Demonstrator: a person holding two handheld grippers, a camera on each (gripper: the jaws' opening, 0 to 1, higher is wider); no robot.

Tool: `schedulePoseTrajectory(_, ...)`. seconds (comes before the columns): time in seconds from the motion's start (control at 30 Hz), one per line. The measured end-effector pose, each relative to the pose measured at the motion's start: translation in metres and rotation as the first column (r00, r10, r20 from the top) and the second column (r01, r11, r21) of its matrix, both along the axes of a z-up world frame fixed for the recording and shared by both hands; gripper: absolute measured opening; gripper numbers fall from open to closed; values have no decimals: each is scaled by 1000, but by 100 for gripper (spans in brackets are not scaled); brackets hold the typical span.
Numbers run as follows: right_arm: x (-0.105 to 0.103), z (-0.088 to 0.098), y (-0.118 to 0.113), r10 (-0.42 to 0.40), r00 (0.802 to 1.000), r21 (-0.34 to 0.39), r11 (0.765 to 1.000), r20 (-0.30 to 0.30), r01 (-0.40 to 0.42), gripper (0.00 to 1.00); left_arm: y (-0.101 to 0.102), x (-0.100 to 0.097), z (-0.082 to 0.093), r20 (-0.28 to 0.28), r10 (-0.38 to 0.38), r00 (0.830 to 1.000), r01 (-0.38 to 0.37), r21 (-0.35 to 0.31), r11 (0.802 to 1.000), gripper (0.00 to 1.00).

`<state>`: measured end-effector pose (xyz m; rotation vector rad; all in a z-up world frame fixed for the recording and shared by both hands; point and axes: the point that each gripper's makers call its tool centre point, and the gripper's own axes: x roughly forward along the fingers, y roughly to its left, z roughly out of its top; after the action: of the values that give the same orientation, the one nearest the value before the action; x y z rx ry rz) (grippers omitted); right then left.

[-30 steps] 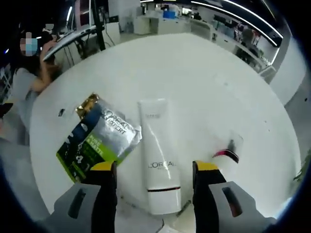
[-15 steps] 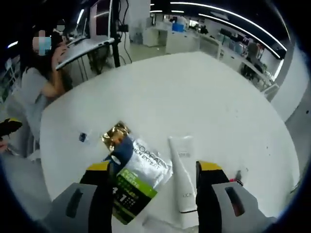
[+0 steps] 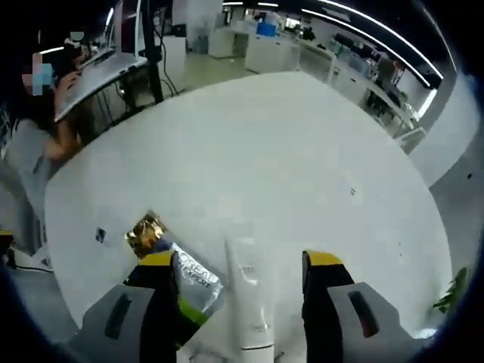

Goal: Arrange the skincare products in the storage area until every visible bottle or jar stands upright without overlapping.

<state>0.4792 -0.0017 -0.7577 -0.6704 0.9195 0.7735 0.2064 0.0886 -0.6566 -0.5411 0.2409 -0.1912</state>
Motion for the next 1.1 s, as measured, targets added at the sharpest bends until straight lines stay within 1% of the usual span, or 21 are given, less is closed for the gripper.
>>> schedulePoseTrajectory(0.03, -1, -2, -4, -7, 1000, -10, 1000, -7, 7, 66, 0, -1, -1, -4, -5, 1000, 5, 4, 1000, 79)
schedulePoseTrajectory(0.07, -2, -16, -11, -21, 999, -36, 999, -32, 20, 65, 2, -1, 1, 7, 1, 1000, -1, 11, 1000, 79)
schedulePoseTrajectory(0.1, -3, -19, -14, -24, 999, -36, 999, -38, 22, 64, 4, -1, 2, 13, 8, 1000, -8, 7, 1000, 79)
schedulePoseTrajectory(0.13, -4, -21, -18, -30, 999, -35, 999, -43, 28, 64, 7, 0, 3, 16, 20, 1000, -20, -14, 1000, 79)
schedulePoseTrajectory(0.17, -7, -27, -25, -35, 998, -58, 998, -55, 32, 64, 7, 0, 3, 16, 23, 1000, -23, -24, 999, 79)
schedulePoseTrajectory(0.2, -11, -24, -31, -33, 998, -74, 997, -59, 29, 63, 9, 0, 3, 16, 29, 999, -29, -25, 999, 79)
schedulePoseTrajectory(0.27, -10, -38, -32, -22, 997, -97, 995, -76, 15, 63, 11, -1, 4, 23, 40, 999, -39, -28, 999, 79)
schedulePoseTrajectory(0.33, -3, -45, -34, -22, 996, -104, 995, -91, 12, 62, 12, 0, 4, 26, 46, 999, -45, -18, 999, 79)
schedulePoseTrajectory(0.47, -5, -49, -34, -19, 994, -111, 994, -110, 7, 58, 11, 0, 2, 25, 37, 999, -38, 22, 999, 78)
schedulePoseTrajectory(0.57, -4, -54, -33, -11, 992, -116, 993, -122, -3, 57, 11, 0, 1, 24, 37, 999, -38, 29, 999, 78)
schedulePoseTrajectory(0.7, -3, -56, -33, -15, 990, -115, 993, -137, -1, 54, 14, 1, 0, 20, 46, 999, -47, 17, 999, 78)
schedulePoseTrajectory(0.83, -3, -65, -28, -5, 989, -122, 992, -148, -13, 48, 16, 2, 1, 13, 59, 998, -59, 7, 998, 77)
schedulePoseTrajectory(0.87, -1, -71, -27, -2, 988, -124, 992, -155, -17, 47, 16, 2, 1, 12, 61, 998, -61, 5, 998, 77)
schedulePoseTrajectory(0.9, -1, -73, -26, 2, 986, -124, 992, -165, -23, 46, 18, 2, 0, 12, 64, 998, -64, 0, 998, 77)
schedulePoseTrajectory(0.93, -2, -71, -25, 2, 985, -121, 992, -172, -24, 44, 18, 2, 0, 12, 64, 998, -64, -3, 998, 77)
schedulePoseTrajectory(0.97, -2, -69, -22, -4, 984, -98, 995, -180, -14, 41, 18, 3, 1, 12, 65, 998, -65, -4, 998, 77)
schedulePoseTrajectory(1.03, -2, -68, -21, 6, 984, -94, 995, -179, -23, 37, 18, 5, 2, 13, 63, 998, -63, -3, 998, 77)
schedulePoseTrajectory(1.1, -4, -70, -18, 74, 978, -85, 992, -195, -92, 33, 18, 6, 3, 13, 64, 998, -64, -7, 998, 76)
